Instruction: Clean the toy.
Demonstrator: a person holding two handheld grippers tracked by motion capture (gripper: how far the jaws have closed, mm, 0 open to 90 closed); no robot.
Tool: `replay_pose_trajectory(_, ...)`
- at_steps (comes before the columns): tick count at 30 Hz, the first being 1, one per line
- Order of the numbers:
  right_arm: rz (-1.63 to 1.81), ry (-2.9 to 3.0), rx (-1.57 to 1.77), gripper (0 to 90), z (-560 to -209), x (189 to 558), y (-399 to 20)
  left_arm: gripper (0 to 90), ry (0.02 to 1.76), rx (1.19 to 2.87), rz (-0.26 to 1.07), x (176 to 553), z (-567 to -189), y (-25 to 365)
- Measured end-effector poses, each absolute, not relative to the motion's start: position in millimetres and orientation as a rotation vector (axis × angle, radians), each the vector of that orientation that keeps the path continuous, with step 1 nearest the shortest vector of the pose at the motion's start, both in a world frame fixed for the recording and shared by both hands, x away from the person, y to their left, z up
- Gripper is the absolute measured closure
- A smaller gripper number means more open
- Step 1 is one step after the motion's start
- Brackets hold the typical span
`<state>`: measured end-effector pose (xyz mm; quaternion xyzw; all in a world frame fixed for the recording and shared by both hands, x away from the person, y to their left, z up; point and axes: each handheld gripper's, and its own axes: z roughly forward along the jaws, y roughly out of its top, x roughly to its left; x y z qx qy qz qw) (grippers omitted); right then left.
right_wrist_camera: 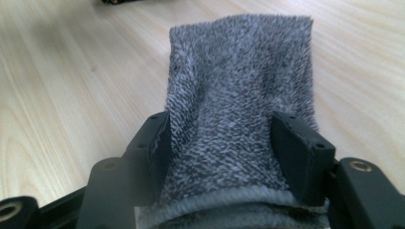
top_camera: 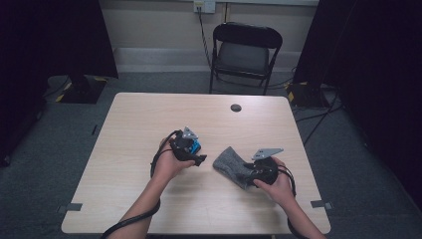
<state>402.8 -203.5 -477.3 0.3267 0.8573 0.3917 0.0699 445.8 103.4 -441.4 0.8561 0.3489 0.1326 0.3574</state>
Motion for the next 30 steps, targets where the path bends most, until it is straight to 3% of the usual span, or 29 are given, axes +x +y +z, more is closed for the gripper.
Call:
replay_pose_trajectory(13,1.154,2.534,1.009,49.8,-493.2,395.4,-202.1,16.3,1.024,2.186,0.398,458.2,-457.0,146.0)
replay_pose_trajectory(30,1.194,2.484,1.014,50.8,-497.4,391.1,-203.5,17.6,1.046,2.243,0.36,467.3,-486.7,137.6)
